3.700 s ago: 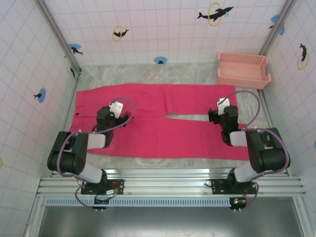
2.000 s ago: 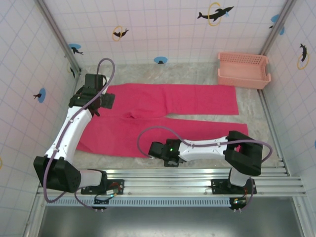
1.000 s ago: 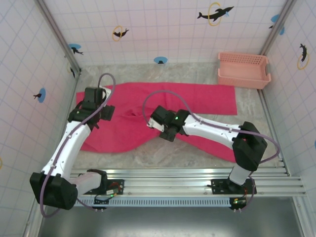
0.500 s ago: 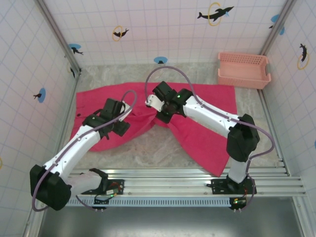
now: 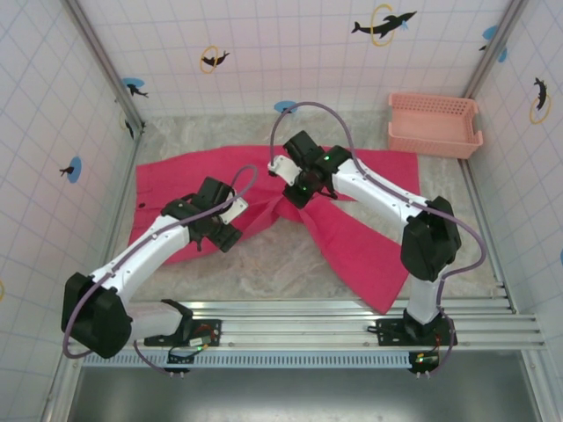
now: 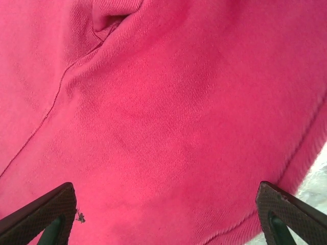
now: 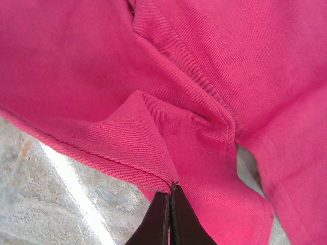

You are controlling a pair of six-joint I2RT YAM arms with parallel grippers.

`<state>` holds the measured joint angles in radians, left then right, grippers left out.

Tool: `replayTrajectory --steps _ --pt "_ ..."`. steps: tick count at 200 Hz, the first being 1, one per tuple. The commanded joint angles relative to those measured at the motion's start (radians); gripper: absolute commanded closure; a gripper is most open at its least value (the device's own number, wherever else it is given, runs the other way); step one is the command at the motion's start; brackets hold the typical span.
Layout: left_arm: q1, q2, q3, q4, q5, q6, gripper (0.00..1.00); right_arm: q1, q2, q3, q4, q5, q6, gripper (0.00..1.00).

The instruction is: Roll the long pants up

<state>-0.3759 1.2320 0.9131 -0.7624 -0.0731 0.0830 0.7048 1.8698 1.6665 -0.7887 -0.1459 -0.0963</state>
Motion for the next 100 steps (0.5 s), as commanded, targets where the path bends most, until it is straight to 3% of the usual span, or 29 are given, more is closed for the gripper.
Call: replayTrajectory --steps 1,82,91,100 --pt "-0.006 -0.042 0.021 -0.027 0.057 0.028 0.07 -0.032 0.026 0.055 0.032 -0.043 0.037 0.98" --pt "-0.012 0.024 0.030 -0.021 0.090 0.049 0.06 -0.073 0.052 0.080 0.067 -0.097 0.070 0.99" --pt "-0.011 0.059 0.031 -0.014 0.097 0.050 0.09 -0.073 0.048 0.080 0.069 -0.101 0.072 0.99" --pt "-0.010 0.101 0.036 -0.007 0.105 0.054 0.18 -0.074 0.043 0.080 0.071 -0.101 0.073 0.99"
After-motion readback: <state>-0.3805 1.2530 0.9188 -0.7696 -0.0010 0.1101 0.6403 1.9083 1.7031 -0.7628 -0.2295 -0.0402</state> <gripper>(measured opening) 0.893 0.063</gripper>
